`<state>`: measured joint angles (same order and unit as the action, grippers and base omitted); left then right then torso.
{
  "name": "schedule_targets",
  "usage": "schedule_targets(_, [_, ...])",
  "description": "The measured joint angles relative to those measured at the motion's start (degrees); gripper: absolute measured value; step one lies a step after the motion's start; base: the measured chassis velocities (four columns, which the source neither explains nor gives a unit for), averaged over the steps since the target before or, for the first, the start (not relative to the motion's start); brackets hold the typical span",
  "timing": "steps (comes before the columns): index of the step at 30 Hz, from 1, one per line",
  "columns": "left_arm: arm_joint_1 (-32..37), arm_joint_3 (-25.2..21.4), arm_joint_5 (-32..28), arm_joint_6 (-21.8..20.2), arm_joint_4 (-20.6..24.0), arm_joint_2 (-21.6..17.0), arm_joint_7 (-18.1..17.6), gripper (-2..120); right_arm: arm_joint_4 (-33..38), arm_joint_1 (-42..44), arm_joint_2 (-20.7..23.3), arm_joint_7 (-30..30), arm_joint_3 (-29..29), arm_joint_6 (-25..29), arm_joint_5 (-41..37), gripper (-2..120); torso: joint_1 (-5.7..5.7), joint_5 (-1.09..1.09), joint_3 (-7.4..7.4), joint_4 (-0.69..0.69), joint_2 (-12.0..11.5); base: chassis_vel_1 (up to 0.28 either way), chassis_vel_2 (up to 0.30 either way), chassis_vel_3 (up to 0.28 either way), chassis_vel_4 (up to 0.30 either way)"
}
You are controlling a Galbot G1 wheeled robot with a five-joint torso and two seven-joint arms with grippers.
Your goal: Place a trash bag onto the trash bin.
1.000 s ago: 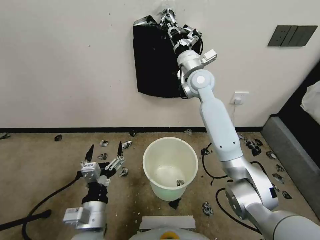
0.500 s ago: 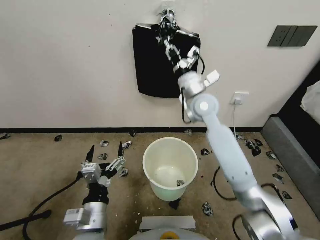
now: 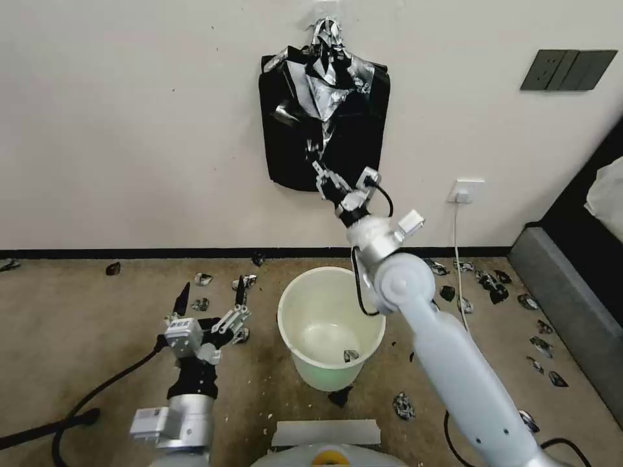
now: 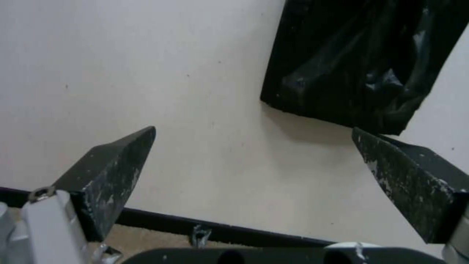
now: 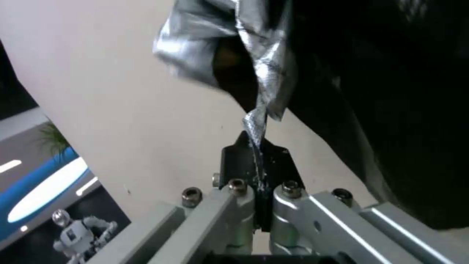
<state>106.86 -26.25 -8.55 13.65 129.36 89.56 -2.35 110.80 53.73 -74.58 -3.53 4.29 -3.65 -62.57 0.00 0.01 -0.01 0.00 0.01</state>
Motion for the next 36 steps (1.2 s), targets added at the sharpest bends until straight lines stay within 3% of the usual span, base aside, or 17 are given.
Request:
schedule_targets(21, [-0.3, 1.9, 0.7, 0.0, 0.7, -0.7, 0.1, 100, 7.3, 14.3, 4.5, -3.0, 0.0, 0.2, 8.7, 0, 0.00, -0.01, 0.00, 0.00, 0.0, 0.000, 0.000, 0.000, 0.000])
schedule_targets(36, [-0.9, 2.7, 0.8, -0.1, 0.9, -2.4, 0.1, 100, 8.9, 17.1, 6.2, -4.2, -0.6, 1.0, 11.8, 0, 0.00, -0.01, 0.00, 0.00, 0.0, 0.000, 0.000, 0.000, 0.000])
